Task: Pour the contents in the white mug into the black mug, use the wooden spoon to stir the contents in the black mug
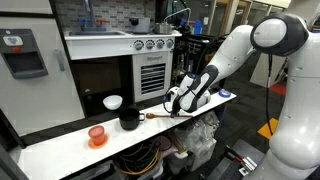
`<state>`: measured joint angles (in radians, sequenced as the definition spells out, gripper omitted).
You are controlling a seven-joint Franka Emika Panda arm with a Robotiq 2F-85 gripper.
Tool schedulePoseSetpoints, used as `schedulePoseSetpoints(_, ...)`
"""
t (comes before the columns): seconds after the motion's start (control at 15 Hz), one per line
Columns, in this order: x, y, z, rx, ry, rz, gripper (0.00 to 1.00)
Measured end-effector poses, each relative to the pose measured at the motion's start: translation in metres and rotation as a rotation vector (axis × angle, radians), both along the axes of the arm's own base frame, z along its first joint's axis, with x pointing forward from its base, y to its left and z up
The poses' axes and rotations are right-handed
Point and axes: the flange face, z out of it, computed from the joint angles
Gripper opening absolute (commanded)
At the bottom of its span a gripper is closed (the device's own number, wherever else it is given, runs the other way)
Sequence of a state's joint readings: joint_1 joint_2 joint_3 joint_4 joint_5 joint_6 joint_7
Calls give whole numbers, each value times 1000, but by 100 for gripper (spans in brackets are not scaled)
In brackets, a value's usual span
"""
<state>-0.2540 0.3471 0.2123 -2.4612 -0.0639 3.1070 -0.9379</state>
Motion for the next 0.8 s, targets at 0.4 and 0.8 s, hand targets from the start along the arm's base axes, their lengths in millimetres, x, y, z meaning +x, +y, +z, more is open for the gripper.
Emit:
schedulePoseSetpoints(0.4,-1,-10,-4,5,-3,23,68)
schedulePoseSetpoints(0.8,3,-1,12,48,29,54,100)
